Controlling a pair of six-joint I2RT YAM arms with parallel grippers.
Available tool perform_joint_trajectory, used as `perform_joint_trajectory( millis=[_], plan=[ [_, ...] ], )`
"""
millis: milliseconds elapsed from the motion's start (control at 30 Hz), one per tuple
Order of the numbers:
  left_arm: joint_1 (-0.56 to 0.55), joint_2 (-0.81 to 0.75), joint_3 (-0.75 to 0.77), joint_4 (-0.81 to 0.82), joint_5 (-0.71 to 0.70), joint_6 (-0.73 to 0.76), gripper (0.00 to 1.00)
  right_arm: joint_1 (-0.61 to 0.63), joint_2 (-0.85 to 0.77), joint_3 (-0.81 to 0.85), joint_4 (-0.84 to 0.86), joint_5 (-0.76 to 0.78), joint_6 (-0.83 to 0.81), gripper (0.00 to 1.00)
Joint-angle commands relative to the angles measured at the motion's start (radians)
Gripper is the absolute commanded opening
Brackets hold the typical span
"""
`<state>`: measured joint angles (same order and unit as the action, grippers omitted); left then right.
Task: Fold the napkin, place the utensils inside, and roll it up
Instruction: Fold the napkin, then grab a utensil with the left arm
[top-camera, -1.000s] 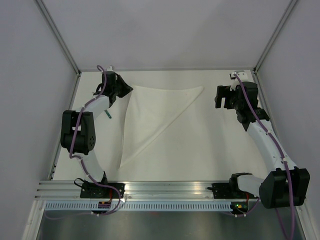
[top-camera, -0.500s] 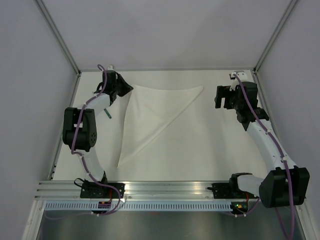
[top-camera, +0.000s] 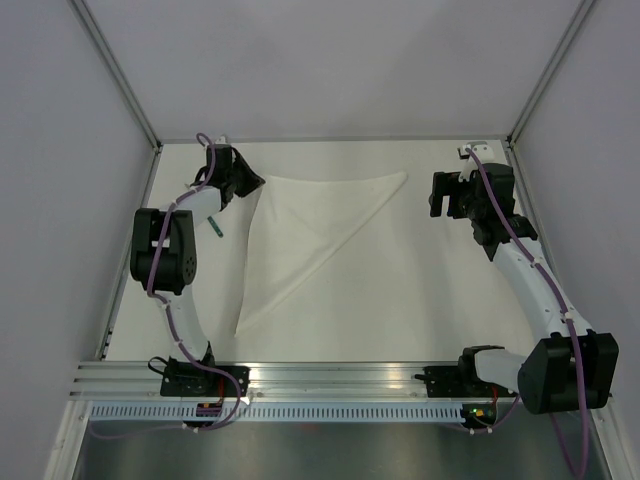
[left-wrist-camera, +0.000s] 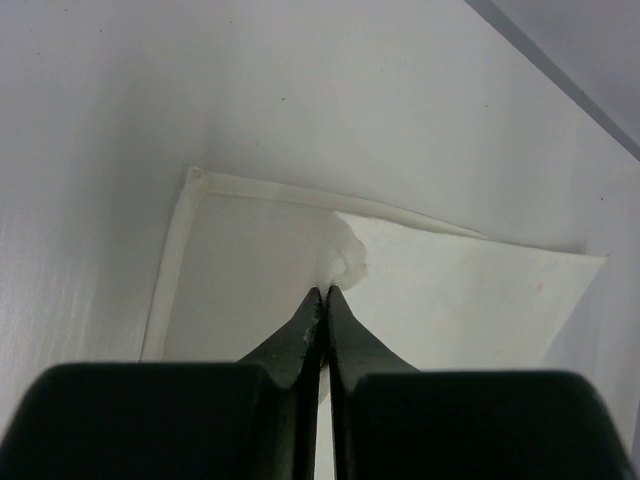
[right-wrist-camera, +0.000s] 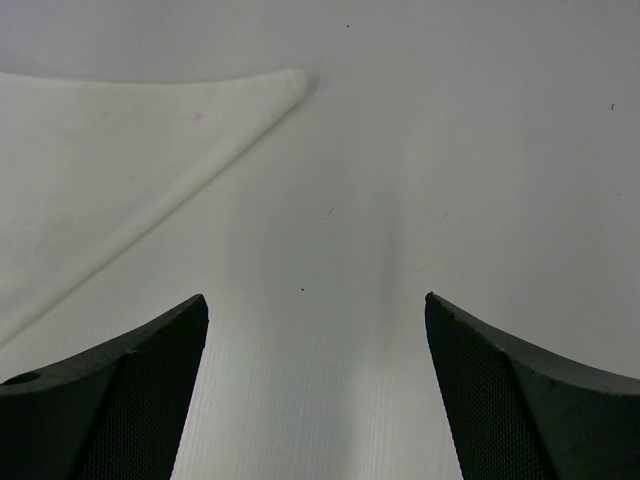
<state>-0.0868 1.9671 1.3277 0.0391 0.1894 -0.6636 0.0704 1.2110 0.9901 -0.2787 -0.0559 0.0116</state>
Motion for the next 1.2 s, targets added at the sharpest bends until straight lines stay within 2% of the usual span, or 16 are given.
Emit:
perform_joint_trajectory(
  millis=[0,333,467,533,667,700,767,800,900,1167],
  plan=[
    [0.015,0.039,0.054,0.007,0.005,0.005,0.08,0.006,0.004,0.041,-0.016,0.002,-0.002,0.94],
    [0.038,0.087,0.102,0.015,-0.031,0.059,0.46,0.006,0.001,0.042,-0.020,-0.007,-0.002,0.94],
    [0.061,0.056,0.100,0.002,-0.062,0.073,0.62,0.006,-0.008,0.041,-0.020,-0.010,-0.001,0.94],
    [0.068,0.017,0.081,-0.010,-0.109,0.084,0.66,0.006,-0.008,0.041,-0.020,-0.019,-0.001,0.94],
    [0.070,-0.069,0.004,-0.068,-0.220,0.075,0.67,0.006,-0.005,0.045,-0.025,-0.035,0.002,0.93],
    [0.070,-0.104,-0.013,-0.082,-0.285,0.068,0.67,0.006,-0.010,0.045,-0.027,-0.038,0.004,0.93],
    [0.070,-0.135,-0.042,-0.163,-0.365,0.038,0.64,0.006,-0.013,0.044,-0.025,-0.041,0.004,0.93],
    [0.070,-0.145,-0.047,-0.197,-0.448,0.024,0.63,0.008,-0.016,0.045,-0.027,-0.041,0.004,0.93],
    [0.070,-0.183,-0.081,-0.280,-0.548,-0.020,0.61,0.006,-0.019,0.044,-0.028,-0.042,0.005,0.93],
    [0.071,-0.137,-0.071,-0.432,-0.642,-0.065,0.60,0.006,-0.010,0.047,-0.033,-0.059,0.010,0.93]
  ],
)
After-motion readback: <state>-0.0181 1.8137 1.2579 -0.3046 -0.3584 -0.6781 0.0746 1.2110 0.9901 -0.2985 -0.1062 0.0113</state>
